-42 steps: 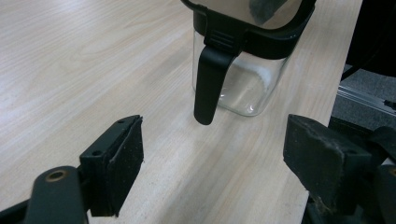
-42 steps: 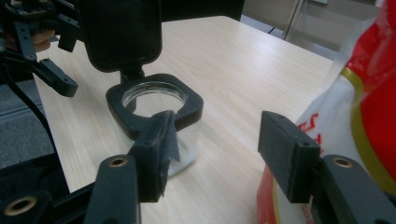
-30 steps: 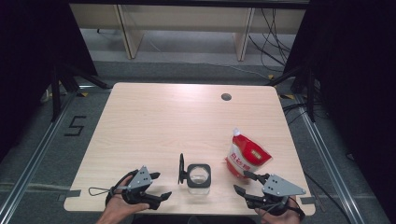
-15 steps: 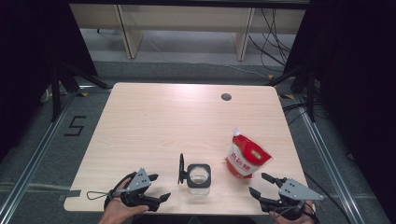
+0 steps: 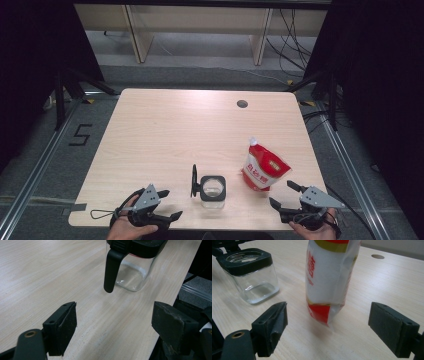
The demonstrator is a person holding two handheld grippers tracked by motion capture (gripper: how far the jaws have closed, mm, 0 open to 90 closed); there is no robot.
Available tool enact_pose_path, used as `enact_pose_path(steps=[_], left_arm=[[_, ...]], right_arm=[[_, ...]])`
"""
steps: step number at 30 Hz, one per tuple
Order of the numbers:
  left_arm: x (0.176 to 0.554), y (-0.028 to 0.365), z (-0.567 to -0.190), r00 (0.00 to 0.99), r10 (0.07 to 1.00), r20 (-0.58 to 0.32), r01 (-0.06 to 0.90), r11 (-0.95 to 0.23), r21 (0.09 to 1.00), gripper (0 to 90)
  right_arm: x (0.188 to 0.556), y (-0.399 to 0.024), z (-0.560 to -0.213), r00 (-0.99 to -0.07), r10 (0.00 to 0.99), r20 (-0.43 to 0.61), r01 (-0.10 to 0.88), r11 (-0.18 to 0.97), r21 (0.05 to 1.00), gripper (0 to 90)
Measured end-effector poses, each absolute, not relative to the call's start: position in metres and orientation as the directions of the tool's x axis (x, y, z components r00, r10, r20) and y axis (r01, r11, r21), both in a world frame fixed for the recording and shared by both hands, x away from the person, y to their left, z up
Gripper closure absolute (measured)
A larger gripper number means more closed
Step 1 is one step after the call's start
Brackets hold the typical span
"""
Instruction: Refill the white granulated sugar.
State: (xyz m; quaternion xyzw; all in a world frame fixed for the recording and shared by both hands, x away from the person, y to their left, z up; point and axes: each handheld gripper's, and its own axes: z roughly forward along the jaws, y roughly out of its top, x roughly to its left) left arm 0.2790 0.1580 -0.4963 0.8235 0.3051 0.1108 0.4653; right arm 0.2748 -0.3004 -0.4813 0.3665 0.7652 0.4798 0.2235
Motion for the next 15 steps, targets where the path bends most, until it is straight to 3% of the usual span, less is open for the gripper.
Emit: enact_pose_path(steps=[8, 15], left_arm=[[0.282, 0.159, -0.497, 0.811, 0.582, -0.058, 0.365, -0.427, 0.827, 19.6], [0.280, 0.157, -0.499, 0.800, 0.593, -0.089, 0.390, -0.403, 0.828, 19.5]], right_arm=[[0.281, -0.299, -0.483, -0.639, 0.769, -0.026, 0.305, 0.284, 0.909, 17.2], [0.294, -0.298, -0.488, -0.646, 0.763, 0.006, 0.337, 0.278, 0.900, 16.4]])
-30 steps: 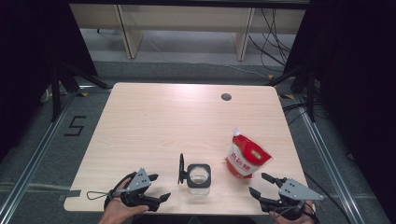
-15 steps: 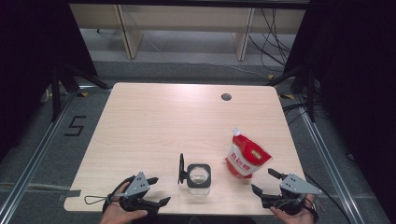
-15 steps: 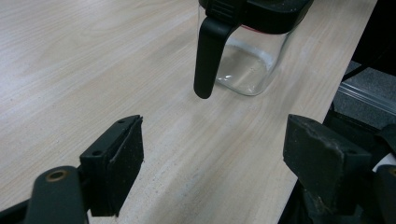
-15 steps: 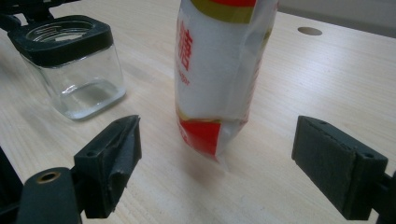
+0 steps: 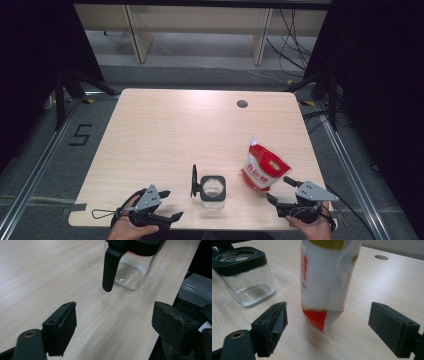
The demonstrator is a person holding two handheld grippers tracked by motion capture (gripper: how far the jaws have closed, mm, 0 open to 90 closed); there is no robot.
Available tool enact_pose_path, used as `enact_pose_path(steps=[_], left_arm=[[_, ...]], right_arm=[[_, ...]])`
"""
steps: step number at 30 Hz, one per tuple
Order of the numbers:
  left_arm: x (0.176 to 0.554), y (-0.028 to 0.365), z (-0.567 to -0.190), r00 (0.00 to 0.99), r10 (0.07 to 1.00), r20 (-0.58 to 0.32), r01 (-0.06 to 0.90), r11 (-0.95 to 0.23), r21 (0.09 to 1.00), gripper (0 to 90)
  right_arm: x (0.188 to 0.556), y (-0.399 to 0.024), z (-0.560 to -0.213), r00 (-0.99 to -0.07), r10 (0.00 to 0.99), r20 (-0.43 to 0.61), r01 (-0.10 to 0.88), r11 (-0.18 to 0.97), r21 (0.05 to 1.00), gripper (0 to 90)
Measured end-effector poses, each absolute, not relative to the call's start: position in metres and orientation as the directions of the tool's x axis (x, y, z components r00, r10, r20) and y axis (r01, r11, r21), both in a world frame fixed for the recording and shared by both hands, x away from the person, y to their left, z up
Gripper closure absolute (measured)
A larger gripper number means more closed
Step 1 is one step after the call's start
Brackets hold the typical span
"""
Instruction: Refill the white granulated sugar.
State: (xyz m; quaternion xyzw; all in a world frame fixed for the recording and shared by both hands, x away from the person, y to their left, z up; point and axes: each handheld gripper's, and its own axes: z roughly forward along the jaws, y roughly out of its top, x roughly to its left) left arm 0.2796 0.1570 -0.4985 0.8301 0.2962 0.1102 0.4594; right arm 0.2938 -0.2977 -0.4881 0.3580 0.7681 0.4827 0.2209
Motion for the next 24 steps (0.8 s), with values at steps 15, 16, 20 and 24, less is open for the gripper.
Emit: enact_pose_path(steps=[15, 16, 20, 24], left_arm=[[0.278, 0.156, -0.500, 0.796, 0.598, -0.095, 0.395, -0.395, 0.829, 19.5], [0.278, 0.156, -0.500, 0.796, 0.598, -0.095, 0.395, -0.395, 0.829, 19.5], [0.279, 0.157, -0.500, 0.802, 0.592, -0.084, 0.388, -0.408, 0.827, 19.5], [0.279, 0.157, -0.500, 0.801, 0.591, -0.096, 0.393, -0.397, 0.830, 19.5]], right_arm=[[0.323, -0.287, -0.497, -0.688, 0.725, -0.030, 0.274, 0.297, 0.915, 16.6], [0.323, -0.287, -0.497, -0.688, 0.725, -0.030, 0.274, 0.297, 0.915, 16.6], [0.325, -0.285, -0.497, -0.686, 0.728, 0.003, 0.297, 0.277, 0.914, 17.2], [0.326, -0.283, -0.499, -0.678, 0.735, -0.015, 0.295, 0.291, 0.910, 17.2]])
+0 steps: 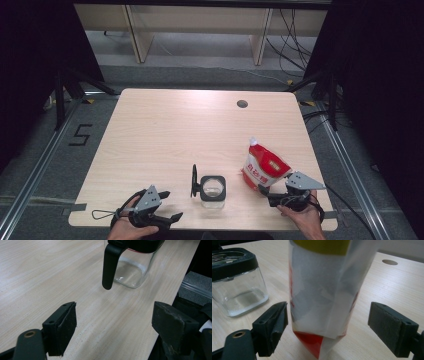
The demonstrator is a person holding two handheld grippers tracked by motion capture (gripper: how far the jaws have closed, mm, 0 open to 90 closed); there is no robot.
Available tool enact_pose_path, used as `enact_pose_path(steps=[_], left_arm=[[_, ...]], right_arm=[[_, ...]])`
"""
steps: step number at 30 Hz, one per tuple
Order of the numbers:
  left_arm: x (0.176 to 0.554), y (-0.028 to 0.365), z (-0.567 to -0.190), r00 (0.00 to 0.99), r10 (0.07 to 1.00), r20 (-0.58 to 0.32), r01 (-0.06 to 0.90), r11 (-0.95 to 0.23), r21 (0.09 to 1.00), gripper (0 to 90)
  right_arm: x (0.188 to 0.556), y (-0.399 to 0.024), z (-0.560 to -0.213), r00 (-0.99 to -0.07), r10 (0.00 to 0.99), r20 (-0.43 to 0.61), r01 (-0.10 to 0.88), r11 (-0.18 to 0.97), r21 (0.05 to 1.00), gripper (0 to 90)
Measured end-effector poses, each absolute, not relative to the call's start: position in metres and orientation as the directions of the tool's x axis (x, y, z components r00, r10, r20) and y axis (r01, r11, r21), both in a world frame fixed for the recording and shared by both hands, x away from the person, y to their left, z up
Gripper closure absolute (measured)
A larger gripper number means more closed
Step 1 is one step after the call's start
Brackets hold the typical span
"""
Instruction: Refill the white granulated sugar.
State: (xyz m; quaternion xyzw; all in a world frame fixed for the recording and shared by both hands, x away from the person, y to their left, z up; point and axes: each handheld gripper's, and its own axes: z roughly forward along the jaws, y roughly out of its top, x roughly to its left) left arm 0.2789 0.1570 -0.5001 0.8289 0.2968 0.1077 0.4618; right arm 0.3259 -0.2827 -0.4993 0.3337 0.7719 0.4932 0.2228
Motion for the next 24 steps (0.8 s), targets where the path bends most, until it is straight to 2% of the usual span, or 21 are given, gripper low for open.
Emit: enact_pose_path(steps=[6, 7, 10, 13, 15, 16, 18, 24], left_arm=[[0.280, 0.158, -0.500, 0.801, 0.591, -0.091, 0.389, -0.399, 0.830, 19.5], [0.280, 0.158, -0.500, 0.802, 0.590, -0.091, 0.387, -0.398, 0.832, 19.5], [0.280, 0.158, -0.500, 0.802, 0.590, -0.091, 0.387, -0.398, 0.832, 19.5], [0.279, 0.157, -0.500, 0.796, 0.596, -0.108, 0.403, -0.388, 0.829, 19.5], [0.280, 0.158, -0.500, 0.802, 0.590, -0.090, 0.386, -0.398, 0.832, 19.5], [0.281, 0.158, -0.500, 0.810, 0.580, -0.079, 0.374, -0.408, 0.833, 19.5], [0.279, 0.157, -0.501, 0.796, 0.594, -0.113, 0.403, -0.382, 0.832, 19.5], [0.280, 0.157, -0.501, 0.805, 0.586, -0.092, 0.382, -0.392, 0.837, 19.5]], right_arm=[[0.331, -0.280, -0.502, -0.693, 0.721, -0.009, 0.308, 0.307, 0.901, 17.0], [0.334, -0.279, -0.503, -0.699, 0.714, -0.031, 0.269, 0.303, 0.914, 17.3], [0.335, -0.279, -0.503, -0.698, 0.715, -0.037, 0.261, 0.302, 0.917, 17.4], [0.335, -0.275, -0.504, -0.695, 0.719, 0.007, 0.286, 0.268, 0.920, 18.4], [0.340, -0.276, -0.505, -0.705, 0.708, -0.039, 0.244, 0.293, 0.924, 18.5], [0.341, -0.275, -0.506, -0.706, 0.708, -0.016, 0.252, 0.273, 0.929, 18.7], [0.339, -0.273, -0.507, -0.689, 0.725, 0.013, 0.287, 0.256, 0.923, 18.8], [0.350, -0.271, -0.510, -0.715, 0.699, -0.015, 0.216, 0.241, 0.946, 19.8]])
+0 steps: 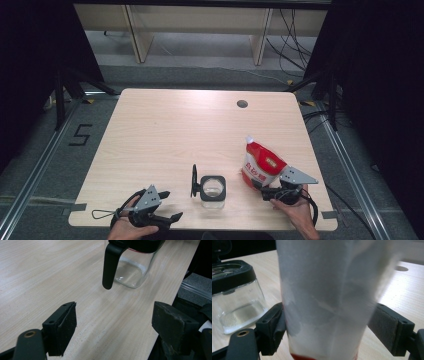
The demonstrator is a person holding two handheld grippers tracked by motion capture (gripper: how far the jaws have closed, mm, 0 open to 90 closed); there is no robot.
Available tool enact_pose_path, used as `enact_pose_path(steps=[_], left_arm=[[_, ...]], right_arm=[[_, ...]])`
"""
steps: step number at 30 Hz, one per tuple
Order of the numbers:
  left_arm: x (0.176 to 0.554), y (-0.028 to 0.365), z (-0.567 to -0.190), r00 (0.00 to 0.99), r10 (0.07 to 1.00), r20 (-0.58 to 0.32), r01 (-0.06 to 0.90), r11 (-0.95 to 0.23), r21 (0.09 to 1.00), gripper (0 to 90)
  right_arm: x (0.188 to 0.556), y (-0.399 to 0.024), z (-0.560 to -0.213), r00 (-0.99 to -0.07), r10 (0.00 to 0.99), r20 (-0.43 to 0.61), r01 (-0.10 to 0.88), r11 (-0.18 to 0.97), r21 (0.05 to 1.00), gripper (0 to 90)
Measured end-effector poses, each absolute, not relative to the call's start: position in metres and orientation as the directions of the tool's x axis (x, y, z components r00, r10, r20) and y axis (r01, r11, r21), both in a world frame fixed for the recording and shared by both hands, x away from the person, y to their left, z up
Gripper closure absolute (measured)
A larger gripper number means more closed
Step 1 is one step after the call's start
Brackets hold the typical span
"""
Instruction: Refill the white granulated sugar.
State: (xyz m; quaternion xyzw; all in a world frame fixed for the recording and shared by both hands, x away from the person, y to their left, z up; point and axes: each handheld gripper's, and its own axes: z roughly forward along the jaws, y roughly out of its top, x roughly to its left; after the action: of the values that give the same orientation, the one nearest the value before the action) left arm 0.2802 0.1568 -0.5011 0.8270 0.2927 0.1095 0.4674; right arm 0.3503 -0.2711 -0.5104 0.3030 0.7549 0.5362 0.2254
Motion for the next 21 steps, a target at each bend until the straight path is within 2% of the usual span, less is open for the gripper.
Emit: enact_pose_path(steps=[1, 2, 4, 12, 15, 16, 18, 19, 20, 21], left_arm=[[0.281, 0.158, -0.500, 0.809, 0.582, -0.081, 0.376, -0.407, 0.832, 19.5], [0.280, 0.157, -0.501, 0.807, 0.584, -0.088, 0.379, -0.399, 0.835, 19.6], [0.279, 0.156, -0.501, 0.796, 0.595, -0.107, 0.401, -0.386, 0.831, 19.5], [0.280, 0.156, -0.501, 0.800, 0.591, -0.103, 0.394, -0.387, 0.833, 19.6], [0.280, 0.156, -0.501, 0.805, 0.587, -0.089, 0.385, -0.402, 0.831, 19.6], [0.280, 0.157, -0.501, 0.805, 0.587, -0.082, 0.380, -0.405, 0.832, 19.6], [0.281, 0.157, -0.501, 0.808, 0.585, -0.075, 0.378, -0.416, 0.827, 19.6], [0.280, 0.157, -0.500, 0.806, 0.587, -0.080, 0.385, -0.416, 0.824, 19.6], [0.280, 0.157, -0.500, 0.806, 0.587, -0.080, 0.385, -0.416, 0.824, 19.6], [0.280, 0.157, -0.500, 0.807, 0.585, -0.088, 0.388, -0.411, 0.825, 19.6]], right_arm=[[0.346, -0.269, -0.510, -0.700, 0.713, 0.048, 0.272, 0.203, 0.941, 19.8], [0.351, -0.269, -0.512, -0.719, 0.695, 0.028, 0.237, 0.207, 0.949, 19.8], [0.353, -0.269, -0.513, -0.719, 0.695, 0.020, 0.235, 0.216, 0.948, 20.1], [0.355, -0.262, -0.515, -0.702, 0.706, 0.089, 0.288, 0.169, 0.943, 23.2], [0.361, -0.261, -0.516, -0.723, 0.690, 0.031, 0.235, 0.203, 0.951, 24.5], [0.359, -0.261, -0.515, -0.719, 0.693, 0.051, 0.272, 0.214, 0.938, 24.8], [0.360, -0.260, -0.514, -0.715, 0.699, 0.027, 0.256, 0.225, 0.940, 25.7], [0.357, -0.256, -0.515, -0.708, 0.699, 0.104, 0.306, 0.171, 0.936, 27.2], [0.357, -0.256, -0.515, -0.708, 0.699, 0.104, 0.306, 0.171, 0.936, 27.2], [0.359, -0.256, -0.515, -0.700, 0.711, 0.057, 0.270, 0.191, 0.944, 27.0]])
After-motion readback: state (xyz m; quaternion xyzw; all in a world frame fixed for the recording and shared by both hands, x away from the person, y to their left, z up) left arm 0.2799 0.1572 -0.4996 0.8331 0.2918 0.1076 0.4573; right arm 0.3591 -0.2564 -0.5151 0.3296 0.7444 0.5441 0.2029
